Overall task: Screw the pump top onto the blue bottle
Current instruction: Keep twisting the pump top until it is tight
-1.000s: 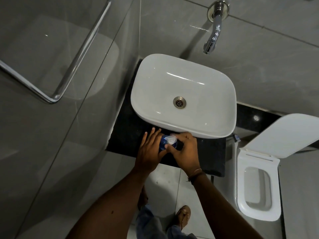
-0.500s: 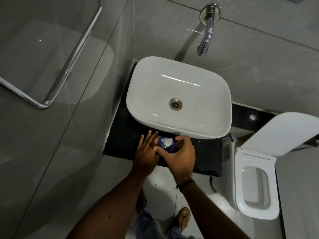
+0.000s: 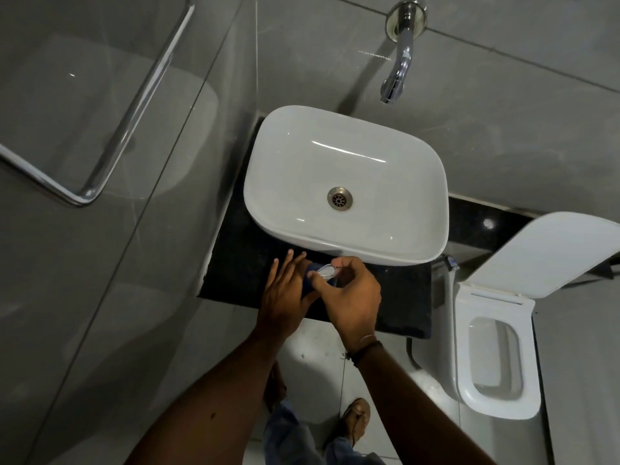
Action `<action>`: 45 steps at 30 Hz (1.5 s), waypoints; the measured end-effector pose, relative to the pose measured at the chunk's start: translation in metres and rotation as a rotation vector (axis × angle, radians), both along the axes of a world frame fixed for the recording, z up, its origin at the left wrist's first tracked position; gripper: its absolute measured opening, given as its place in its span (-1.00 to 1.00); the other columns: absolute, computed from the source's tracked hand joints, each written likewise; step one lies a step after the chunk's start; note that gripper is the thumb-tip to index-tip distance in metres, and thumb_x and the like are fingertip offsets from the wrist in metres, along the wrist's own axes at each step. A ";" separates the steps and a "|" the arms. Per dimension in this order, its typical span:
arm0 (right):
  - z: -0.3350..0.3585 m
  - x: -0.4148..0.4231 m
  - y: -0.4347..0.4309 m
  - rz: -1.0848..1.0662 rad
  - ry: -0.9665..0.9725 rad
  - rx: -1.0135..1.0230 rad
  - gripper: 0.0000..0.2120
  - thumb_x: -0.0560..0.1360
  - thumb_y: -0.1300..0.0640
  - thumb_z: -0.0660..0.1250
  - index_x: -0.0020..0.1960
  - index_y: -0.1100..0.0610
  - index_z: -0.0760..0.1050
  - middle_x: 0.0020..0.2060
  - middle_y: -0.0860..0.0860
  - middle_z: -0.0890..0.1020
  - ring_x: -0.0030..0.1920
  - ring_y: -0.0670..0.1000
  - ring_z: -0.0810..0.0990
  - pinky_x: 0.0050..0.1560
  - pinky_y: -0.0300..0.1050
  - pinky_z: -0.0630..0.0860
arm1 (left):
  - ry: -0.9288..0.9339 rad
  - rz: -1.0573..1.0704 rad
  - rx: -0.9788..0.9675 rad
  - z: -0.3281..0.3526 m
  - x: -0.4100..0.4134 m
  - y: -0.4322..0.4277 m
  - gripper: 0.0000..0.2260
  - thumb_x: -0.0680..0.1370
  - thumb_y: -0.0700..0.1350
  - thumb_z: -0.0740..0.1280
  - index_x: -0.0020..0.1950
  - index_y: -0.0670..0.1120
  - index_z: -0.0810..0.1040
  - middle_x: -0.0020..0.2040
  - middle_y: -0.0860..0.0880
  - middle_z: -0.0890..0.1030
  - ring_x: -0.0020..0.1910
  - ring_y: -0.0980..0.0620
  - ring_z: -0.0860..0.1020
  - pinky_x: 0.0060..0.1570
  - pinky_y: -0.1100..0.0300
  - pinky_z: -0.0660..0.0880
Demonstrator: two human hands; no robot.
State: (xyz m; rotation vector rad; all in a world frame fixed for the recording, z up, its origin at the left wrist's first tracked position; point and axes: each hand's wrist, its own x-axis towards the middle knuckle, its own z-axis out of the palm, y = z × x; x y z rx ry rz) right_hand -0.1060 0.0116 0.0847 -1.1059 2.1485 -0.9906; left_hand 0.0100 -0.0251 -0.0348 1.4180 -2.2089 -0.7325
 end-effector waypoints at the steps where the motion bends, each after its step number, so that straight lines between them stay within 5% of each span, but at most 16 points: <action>1: 0.001 -0.004 0.000 0.043 0.003 0.009 -0.67 0.35 0.03 0.67 -0.05 -0.19 0.58 -0.22 -0.26 0.69 -0.13 -0.29 0.71 -0.14 -0.44 0.61 | -0.003 0.005 0.001 0.001 0.000 0.000 -0.25 0.63 0.34 -0.13 0.50 -0.19 0.39 0.53 -0.14 0.43 0.62 -0.10 0.19 0.61 -0.16 0.08; 6: 0.010 -0.036 -0.003 0.317 0.036 0.098 -0.54 0.35 0.20 0.69 0.22 0.05 0.72 0.01 -0.21 0.69 -0.03 -0.47 0.63 0.09 -0.56 0.53 | 0.000 -0.006 -0.013 0.005 0.002 0.001 -0.31 0.64 0.30 0.01 0.49 -0.21 0.42 0.52 -0.16 0.45 0.60 -0.13 0.23 0.60 -0.18 0.11; 10: 0.021 -0.048 -0.010 0.474 0.064 0.141 -0.49 0.37 0.20 0.68 0.30 0.07 0.70 0.17 -0.06 0.75 0.14 -0.13 0.72 0.30 -0.23 0.63 | 0.016 -0.016 -0.002 0.006 0.003 0.001 -0.36 0.60 0.23 0.21 0.50 -0.21 0.39 0.52 -0.16 0.44 0.61 -0.13 0.22 0.60 -0.20 0.12; 17: 0.022 -0.052 -0.014 0.521 0.040 0.138 -0.48 0.37 0.18 0.68 0.31 0.04 0.69 0.18 -0.01 0.75 0.18 -0.03 0.73 0.32 -0.08 0.67 | 0.025 -0.013 0.000 0.008 0.003 0.001 -0.34 0.59 0.25 0.20 0.50 -0.22 0.40 0.52 -0.17 0.44 0.60 -0.14 0.23 0.60 -0.18 0.10; 21: 0.017 -0.056 -0.009 0.505 -0.040 0.127 -0.26 0.26 0.11 0.75 0.40 0.04 0.62 0.24 -0.01 0.72 0.25 -0.03 0.71 0.36 -0.11 0.62 | 0.039 -0.014 0.000 0.010 0.003 0.001 -0.30 0.59 0.30 0.13 0.49 -0.23 0.42 0.50 -0.18 0.46 0.59 -0.16 0.26 0.59 -0.19 0.14; 24: -0.001 -0.063 0.001 0.407 -0.084 0.147 -0.16 0.28 0.27 0.72 0.50 0.04 0.52 0.31 0.03 0.65 0.32 0.05 0.67 0.38 -0.02 0.61 | 0.059 0.008 0.041 0.009 0.002 0.002 -0.37 0.57 0.17 0.35 0.49 -0.22 0.41 0.48 -0.18 0.49 0.56 -0.16 0.33 0.57 -0.14 0.22; 28: -0.027 -0.061 0.009 0.314 -0.106 0.262 -0.26 0.46 0.46 0.51 0.56 0.12 0.42 0.46 0.12 0.57 0.46 0.15 0.58 0.45 0.12 0.58 | 0.180 0.051 0.220 0.013 0.003 0.004 -0.40 0.56 0.13 0.41 0.50 -0.12 0.38 0.43 -0.08 0.49 0.39 -0.06 0.48 0.35 0.03 0.48; 34: -0.044 -0.056 0.008 0.343 -0.204 0.224 -0.41 0.54 0.44 0.44 0.52 0.18 0.45 0.40 0.11 0.62 0.42 0.09 0.60 0.47 0.05 0.57 | 0.244 0.058 0.268 0.019 0.003 0.005 -0.44 0.57 0.08 0.42 0.50 -0.11 0.38 0.38 -0.06 0.50 0.32 -0.02 0.52 0.24 0.14 0.50; 41: -0.049 -0.052 0.010 0.335 -0.217 0.177 -0.49 0.57 0.37 0.42 0.48 0.13 0.49 0.26 -0.15 0.65 0.28 -0.21 0.66 0.43 -0.03 0.60 | 0.265 0.067 0.248 0.024 0.003 0.007 -0.45 0.59 0.06 0.41 0.49 -0.15 0.38 0.38 -0.09 0.51 0.32 -0.04 0.53 0.27 -0.02 0.54; 45: -0.045 -0.037 -0.003 0.348 -0.219 0.147 -0.48 0.55 0.39 0.43 0.47 0.16 0.51 0.29 -0.01 0.67 0.35 0.02 0.65 0.45 0.05 0.58 | 0.275 0.124 0.249 0.032 0.019 0.001 -0.44 0.59 0.08 0.41 0.51 -0.12 0.37 0.39 -0.08 0.49 0.33 -0.04 0.52 0.29 0.00 0.52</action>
